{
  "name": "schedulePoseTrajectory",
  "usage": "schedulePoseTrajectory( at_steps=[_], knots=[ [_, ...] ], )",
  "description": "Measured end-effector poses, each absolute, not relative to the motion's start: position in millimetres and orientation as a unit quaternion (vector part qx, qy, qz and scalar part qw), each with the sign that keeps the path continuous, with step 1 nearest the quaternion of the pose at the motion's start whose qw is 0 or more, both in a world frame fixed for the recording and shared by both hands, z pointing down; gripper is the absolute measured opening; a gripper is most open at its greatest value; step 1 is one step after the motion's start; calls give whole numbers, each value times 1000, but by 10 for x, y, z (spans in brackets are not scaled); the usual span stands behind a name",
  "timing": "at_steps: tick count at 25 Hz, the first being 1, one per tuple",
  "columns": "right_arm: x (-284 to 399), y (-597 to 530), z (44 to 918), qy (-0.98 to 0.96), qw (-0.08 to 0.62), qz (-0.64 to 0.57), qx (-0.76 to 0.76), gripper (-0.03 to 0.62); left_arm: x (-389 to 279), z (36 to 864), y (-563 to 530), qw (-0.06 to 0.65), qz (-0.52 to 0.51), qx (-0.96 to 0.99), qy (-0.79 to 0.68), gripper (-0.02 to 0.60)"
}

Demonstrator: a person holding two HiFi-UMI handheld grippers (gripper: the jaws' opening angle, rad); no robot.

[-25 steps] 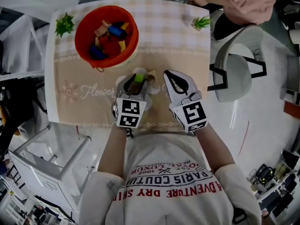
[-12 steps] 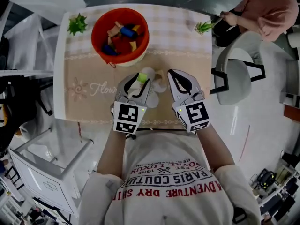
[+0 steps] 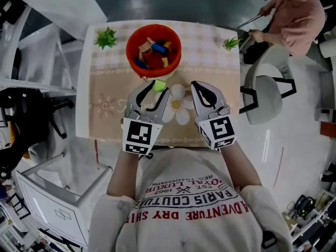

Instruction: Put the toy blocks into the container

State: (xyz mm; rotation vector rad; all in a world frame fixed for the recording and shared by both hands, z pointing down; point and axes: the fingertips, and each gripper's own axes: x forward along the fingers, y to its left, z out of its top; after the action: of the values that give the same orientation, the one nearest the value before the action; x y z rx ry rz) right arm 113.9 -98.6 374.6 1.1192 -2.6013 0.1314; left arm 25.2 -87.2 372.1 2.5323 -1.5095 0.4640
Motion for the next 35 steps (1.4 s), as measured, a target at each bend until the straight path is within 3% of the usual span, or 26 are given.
schedulePoseTrajectory(
  at_steps=[14, 28, 31, 35],
  knots=[
    [917, -1295, 3372, -891, 134, 24, 434, 2, -303, 3358, -1474, 44, 146, 850, -504, 169],
    [899, -1338, 3532, -879, 152, 43, 451, 2, -363, 3812, -1732, 89, 187, 846, -491, 174],
    [919, -1308, 3524, -878, 153, 42, 451, 2, -359, 3814, -1715, 97, 178, 844, -497, 278],
    [1003, -1256, 3499, -876, 150, 40, 457, 2, -290, 3688, -1640, 90, 157, 847, -499, 302]
  ],
)
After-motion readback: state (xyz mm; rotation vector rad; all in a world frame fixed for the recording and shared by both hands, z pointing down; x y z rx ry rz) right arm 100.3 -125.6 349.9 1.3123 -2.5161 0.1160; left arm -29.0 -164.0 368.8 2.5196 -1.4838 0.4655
